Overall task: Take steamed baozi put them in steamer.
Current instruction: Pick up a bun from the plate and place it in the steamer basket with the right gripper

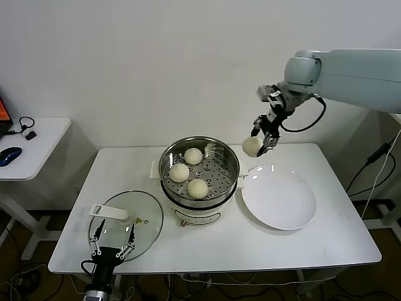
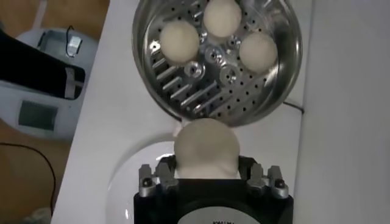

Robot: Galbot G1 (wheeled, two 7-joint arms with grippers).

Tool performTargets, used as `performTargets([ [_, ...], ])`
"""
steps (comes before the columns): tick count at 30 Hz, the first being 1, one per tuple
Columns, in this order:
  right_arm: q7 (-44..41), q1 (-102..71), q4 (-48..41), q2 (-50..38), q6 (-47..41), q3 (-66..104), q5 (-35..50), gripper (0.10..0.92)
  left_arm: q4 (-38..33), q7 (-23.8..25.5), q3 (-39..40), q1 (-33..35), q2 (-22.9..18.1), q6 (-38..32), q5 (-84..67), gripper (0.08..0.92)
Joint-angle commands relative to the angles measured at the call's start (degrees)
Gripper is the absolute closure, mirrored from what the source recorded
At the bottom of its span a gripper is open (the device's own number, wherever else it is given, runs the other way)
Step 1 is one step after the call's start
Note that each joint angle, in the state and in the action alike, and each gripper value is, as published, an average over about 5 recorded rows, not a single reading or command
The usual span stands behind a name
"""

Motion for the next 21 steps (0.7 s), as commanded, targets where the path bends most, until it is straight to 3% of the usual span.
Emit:
performTargets([
  [1,3.2,-6.1,-0.6,7.6,-3.5,4.3,3.1,0.363,0.2,0.0,-0.2,0.1,-1.5,-0.2,0.1,0.177],
  [21,4.7,-19.0,-11.7,10.8,-4.1,9.3,-5.2,0.364,1.4,0.0,-1.0,-0.5,-1.7,-0.3,-0.1,0.177],
])
